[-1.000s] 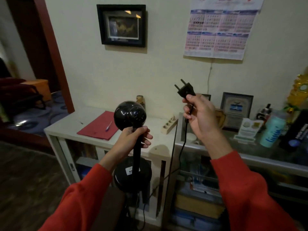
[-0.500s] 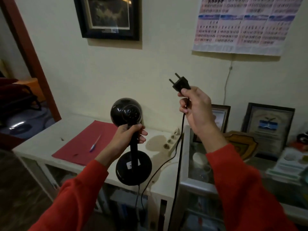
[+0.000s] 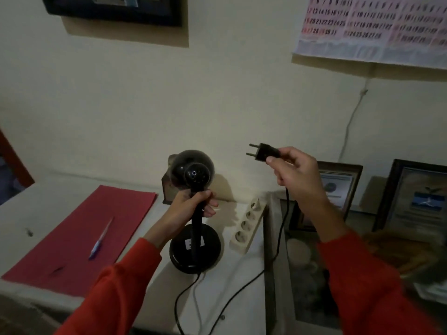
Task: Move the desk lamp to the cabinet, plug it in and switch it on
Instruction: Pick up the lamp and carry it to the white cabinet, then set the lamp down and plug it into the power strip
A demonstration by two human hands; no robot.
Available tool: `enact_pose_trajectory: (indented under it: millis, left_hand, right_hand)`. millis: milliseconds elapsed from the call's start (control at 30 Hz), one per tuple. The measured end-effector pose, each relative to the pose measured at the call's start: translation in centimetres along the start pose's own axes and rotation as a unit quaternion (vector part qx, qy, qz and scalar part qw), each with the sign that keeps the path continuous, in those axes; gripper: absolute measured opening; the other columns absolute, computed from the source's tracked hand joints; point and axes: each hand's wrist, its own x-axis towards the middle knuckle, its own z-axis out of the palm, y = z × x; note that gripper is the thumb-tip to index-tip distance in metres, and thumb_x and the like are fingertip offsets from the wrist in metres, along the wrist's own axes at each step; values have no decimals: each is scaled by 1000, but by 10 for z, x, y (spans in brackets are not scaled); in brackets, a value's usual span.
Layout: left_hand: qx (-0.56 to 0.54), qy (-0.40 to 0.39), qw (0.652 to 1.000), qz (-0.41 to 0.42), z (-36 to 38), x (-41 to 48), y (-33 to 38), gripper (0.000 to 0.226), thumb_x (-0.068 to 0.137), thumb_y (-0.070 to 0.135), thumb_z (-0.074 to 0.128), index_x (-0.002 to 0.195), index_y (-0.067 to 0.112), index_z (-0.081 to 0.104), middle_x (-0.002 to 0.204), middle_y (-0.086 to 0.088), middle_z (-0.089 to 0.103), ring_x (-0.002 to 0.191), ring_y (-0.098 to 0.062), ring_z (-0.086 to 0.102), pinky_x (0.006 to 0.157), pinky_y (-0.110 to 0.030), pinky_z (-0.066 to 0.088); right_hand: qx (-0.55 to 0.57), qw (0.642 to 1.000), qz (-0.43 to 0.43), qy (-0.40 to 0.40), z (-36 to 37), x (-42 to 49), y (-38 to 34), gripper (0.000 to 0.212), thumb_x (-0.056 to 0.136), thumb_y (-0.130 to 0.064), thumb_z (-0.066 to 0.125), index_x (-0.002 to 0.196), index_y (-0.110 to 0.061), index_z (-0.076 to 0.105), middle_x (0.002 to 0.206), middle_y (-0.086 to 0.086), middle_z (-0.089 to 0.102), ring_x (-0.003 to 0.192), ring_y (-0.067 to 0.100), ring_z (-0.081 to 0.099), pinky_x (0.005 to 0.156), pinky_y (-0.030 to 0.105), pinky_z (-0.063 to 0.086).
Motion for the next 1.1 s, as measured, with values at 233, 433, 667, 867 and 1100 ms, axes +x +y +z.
enact_pose_trajectory:
  millis: [233, 433, 667, 867, 1100]
  left_hand:
    - [-2, -18, 1000, -18, -23, 35, -23, 17, 94, 7, 46, 88, 4, 61, 67, -3, 70, 55, -13, 64, 58, -20, 56]
    - [-5, -34, 999, -21, -30, 44, -34, 17, 94, 10, 48, 88, 4, 63, 66, -5, 71, 56, -14, 66, 58, -20, 56]
    - [134, 14, 990, -36, -42, 16, -58, 18, 89, 24, 59, 106, 18, 60, 92, -8, 73, 89, -16, 69, 79, -25, 56]
    - [342, 150, 926, 57, -37, -43, -106, 45, 80, 15, 67, 121, 19, 48, 121, -4, 48, 111, -18, 44, 92, -32, 40]
    - [417, -11, 903, 104, 2, -64, -143, 42, 83, 31, 54, 123, 22, 47, 126, 9, 38, 115, -9, 37, 101, -20, 32]
  right_hand:
    - [-95, 994, -36, 30, 13, 17, 35, 14, 82, -11, 66, 89, -21, 70, 73, -14, 66, 64, -6, 61, 57, 3, 44]
    - [-225, 973, -58, -6, 22, 14, 70, 20, 79, -9, 69, 98, -13, 71, 91, 4, 72, 65, 16, 64, 62, 20, 52]
    - [-270, 962, 3, -48, 28, -4, 109, 23, 78, -8, 70, 101, -10, 70, 97, 8, 69, 86, 21, 64, 76, 25, 51]
    - [-266, 961, 65, -42, 33, -14, 134, 24, 81, -19, 69, 104, -13, 70, 88, 6, 69, 78, 19, 64, 64, 21, 48]
    - [-308, 947, 67, -57, 33, -15, 152, 22, 82, -18, 69, 103, -11, 71, 100, 9, 72, 83, 13, 62, 68, 15, 44]
